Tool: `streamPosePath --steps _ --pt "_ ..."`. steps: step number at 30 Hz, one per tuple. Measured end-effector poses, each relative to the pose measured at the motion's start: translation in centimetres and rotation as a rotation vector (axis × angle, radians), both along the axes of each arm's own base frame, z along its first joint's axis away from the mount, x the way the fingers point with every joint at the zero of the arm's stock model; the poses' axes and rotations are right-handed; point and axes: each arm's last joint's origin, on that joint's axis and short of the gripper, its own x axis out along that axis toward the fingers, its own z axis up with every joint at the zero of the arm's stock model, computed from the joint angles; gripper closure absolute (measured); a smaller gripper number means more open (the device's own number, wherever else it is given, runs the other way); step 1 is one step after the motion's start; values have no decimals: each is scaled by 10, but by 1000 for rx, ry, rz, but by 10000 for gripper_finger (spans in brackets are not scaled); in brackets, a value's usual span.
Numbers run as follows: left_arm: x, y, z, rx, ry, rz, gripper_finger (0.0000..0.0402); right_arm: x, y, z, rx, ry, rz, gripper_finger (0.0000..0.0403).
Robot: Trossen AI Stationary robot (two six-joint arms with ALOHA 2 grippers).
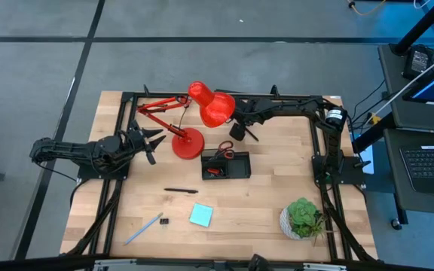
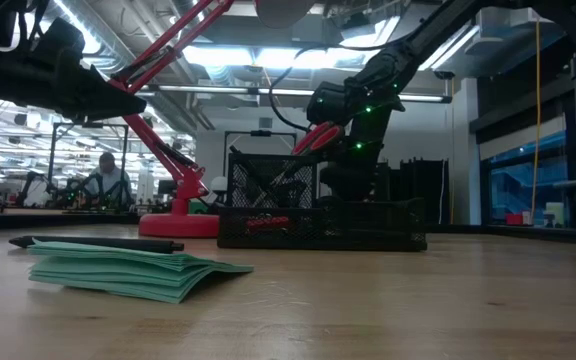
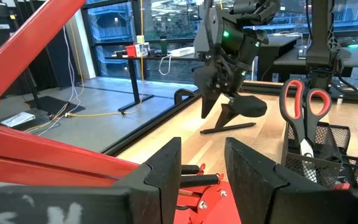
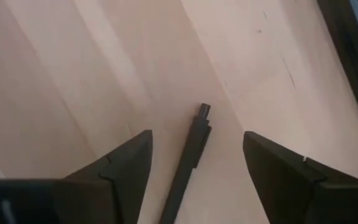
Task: Pick and place office supplies into organizer
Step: Put the top black pen into the black desk organizer
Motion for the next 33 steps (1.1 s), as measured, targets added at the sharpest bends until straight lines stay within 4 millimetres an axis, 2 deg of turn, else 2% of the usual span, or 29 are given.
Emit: streamPosePath --steps 12,17,24,33 --pt "0 0 0 0 0 0 284 -12 -24 0 99 -71 -108 151" --pt "0 0 0 0 0 0 284 -12 -24 0 131 -79 -56 150" --pt "0 0 0 0 0 0 284 -14 -23 0 153 -55 -74 150" --pt "0 0 0 32 20 0 284 -6 -27 19 150 -71 -69 150"
